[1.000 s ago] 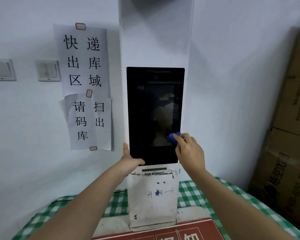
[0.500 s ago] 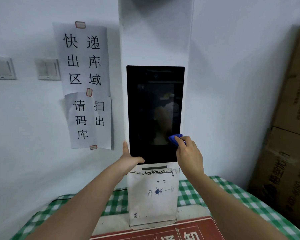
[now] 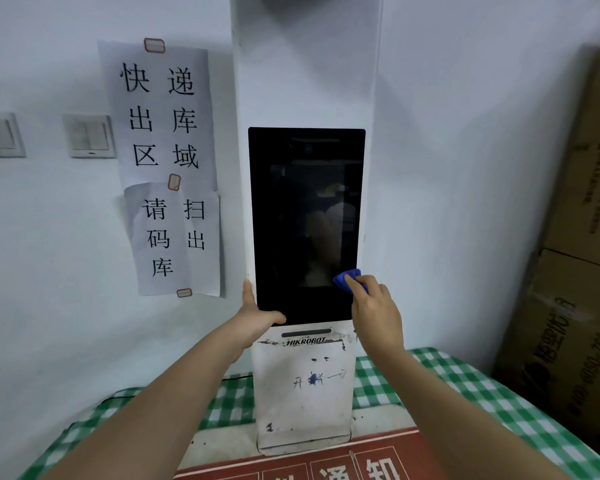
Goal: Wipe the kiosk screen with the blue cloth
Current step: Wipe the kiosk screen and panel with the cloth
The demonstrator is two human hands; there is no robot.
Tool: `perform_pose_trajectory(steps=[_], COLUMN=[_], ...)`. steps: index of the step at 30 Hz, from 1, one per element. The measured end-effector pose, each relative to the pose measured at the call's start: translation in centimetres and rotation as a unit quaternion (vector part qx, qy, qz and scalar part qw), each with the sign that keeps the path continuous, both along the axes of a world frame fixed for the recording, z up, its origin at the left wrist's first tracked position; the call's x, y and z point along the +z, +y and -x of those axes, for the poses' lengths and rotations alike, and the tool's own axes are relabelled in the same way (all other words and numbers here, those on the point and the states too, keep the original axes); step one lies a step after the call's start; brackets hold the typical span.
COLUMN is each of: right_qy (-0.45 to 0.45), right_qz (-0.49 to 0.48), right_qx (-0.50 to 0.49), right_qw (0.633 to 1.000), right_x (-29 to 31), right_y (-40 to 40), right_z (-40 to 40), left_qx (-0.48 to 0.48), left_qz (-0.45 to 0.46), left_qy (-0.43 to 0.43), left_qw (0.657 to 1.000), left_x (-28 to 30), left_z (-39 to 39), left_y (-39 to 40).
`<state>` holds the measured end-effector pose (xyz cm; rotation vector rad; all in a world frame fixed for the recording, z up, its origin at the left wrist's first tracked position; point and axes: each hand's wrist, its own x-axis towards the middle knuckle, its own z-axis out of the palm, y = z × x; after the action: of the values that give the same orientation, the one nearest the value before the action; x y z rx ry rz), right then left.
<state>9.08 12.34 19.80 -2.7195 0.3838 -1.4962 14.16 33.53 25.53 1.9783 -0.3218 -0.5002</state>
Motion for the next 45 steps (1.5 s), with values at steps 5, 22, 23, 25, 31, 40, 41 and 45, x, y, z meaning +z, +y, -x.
perform_pose_trajectory(steps=[5, 22, 23, 25, 31, 40, 41, 45], right_qy=[0.025, -0.005, -0.027, -0.058, -0.014, -0.014, -0.030, -0.012], right_qz=[-0.066, -0.051, -0.072, -0.093, -0.060, -0.043, -0.051, -0.047], right_qx=[0.027, 0.035, 0.042, 0.042, 0.042, 0.072, 0.060, 0.059], right_qw=[0.997, 0.998, 0.996, 0.993, 0.997, 0.996, 0.996, 0.997], right_x=[1.6, -0.7, 0.2, 1.6, -0.4, 0.8, 1.2, 0.1], right_y=[0.1, 0.8, 1.0, 1.5, 2.6, 2.5, 2.7, 3.6], right_z=[1.0, 0.5, 0.4, -0.1, -1.2, -0.8, -1.0, -1.9], left_qx=[0.003, 0.003, 0.003, 0.002, 0.003, 0.004, 0.002, 0.003], left_qz=[-0.004, -0.005, -0.006, -0.005, -0.003, 0.001, 0.002, 0.002], left_qy=[0.000, 0.000, 0.000, 0.001, 0.000, 0.002, 0.003, -0.001], left_qw=[1.000, 1.000, 1.000, 1.000, 1.000, 1.000, 1.000, 1.000], left_x=[0.0, 0.1, 0.1, 0.1, 0.0, -0.1, -0.1, -0.2], left_z=[0.3, 0.5, 0.5, 0.5, 0.3, 0.3, 0.2, 0.2], left_y=[-0.1, -0.1, -0.1, -0.1, 0.0, 0.0, 0.0, 0.0])
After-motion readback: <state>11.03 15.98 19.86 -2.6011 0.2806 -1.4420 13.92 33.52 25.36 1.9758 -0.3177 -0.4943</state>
